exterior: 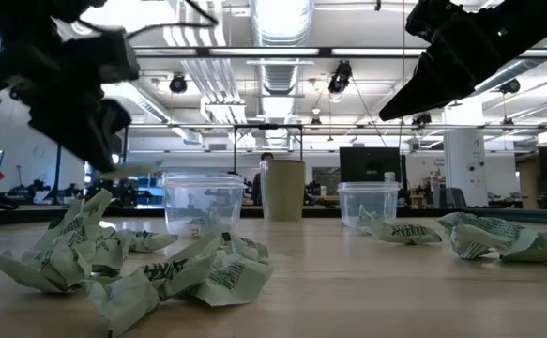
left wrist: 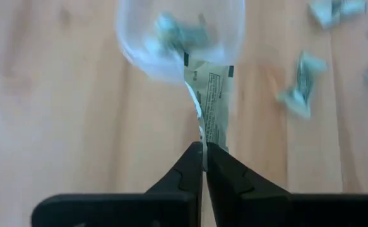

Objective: Pick and place Stevia / Truvia into bins
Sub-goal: Put the green stevia packet into the right transparent container

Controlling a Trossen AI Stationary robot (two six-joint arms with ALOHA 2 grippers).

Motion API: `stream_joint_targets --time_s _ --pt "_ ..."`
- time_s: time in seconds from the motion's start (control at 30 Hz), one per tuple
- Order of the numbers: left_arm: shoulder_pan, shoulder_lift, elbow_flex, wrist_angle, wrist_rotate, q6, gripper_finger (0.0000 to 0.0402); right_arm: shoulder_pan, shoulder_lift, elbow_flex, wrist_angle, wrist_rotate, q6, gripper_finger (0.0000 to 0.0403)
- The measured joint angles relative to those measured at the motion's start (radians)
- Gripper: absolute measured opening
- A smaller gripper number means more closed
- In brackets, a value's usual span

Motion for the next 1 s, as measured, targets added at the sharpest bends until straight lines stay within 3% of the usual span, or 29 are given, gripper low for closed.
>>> stream_joint_targets --time_s 0.23,0.47,1.0 --pt "0.001 -0.077 -0.001 0.131 -0.122 0.159 0.0000 0.000 0.000 0.000 0.001 0.000 0.000 0.0081" --pt "0.006 -0.016 -0.004 0.348 -0.152 0.340 0.0000 0.000 0.001 0.000 0.002 0.000 0.004 0.0073" --pt "0.048 0.180 0.011 0.414 -0.170 0.364 0.0000 0.000 0.001 0.000 0.002 0.000 0.016 0.0074"
